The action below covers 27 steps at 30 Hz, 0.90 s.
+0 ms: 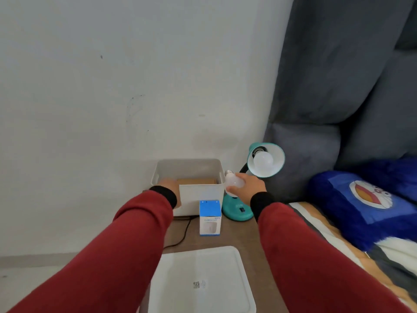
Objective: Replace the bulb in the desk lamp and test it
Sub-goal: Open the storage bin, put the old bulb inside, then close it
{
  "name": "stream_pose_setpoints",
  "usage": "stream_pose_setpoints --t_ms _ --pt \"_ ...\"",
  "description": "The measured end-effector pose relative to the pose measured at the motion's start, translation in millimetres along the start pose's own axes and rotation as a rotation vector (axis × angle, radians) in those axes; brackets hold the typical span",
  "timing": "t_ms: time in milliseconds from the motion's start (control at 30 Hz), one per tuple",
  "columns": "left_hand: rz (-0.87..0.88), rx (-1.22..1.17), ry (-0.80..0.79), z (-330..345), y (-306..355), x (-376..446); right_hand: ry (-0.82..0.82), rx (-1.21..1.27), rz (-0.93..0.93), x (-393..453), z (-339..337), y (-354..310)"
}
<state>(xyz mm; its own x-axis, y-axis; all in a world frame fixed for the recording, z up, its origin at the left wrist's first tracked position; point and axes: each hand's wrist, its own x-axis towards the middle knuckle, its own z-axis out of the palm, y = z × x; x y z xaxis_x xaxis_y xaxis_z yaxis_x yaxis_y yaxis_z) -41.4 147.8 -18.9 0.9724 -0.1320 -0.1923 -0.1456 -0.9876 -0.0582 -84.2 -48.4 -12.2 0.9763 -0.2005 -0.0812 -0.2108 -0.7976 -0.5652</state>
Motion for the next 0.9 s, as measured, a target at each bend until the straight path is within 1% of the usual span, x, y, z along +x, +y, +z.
stream_pose_setpoints --t_ms 100,167,333,467,633,900 --pt "-0.012 -0.022 0.048 -24 -10 11 0.019 0.048 -0.029 15 -8 -21" --pt "-0.026 -0.04 0.069 -35 -16 25 0.003 0.051 -0.048 30 -9 -33" --pt "-0.053 -0.076 0.055 -42 -27 71 -0.069 0.024 -0.072 80 6 -55" --pt "-0.046 -0.091 0.004 -27 -33 120 -0.135 -0.025 -0.066 126 33 -56" --pt "-0.009 -0.053 -0.058 4 -37 167 -0.238 -0.024 -0.007 171 71 -47" --pt "-0.011 -0.074 -0.123 43 -42 197 -0.304 -0.104 0.009 205 107 -36"
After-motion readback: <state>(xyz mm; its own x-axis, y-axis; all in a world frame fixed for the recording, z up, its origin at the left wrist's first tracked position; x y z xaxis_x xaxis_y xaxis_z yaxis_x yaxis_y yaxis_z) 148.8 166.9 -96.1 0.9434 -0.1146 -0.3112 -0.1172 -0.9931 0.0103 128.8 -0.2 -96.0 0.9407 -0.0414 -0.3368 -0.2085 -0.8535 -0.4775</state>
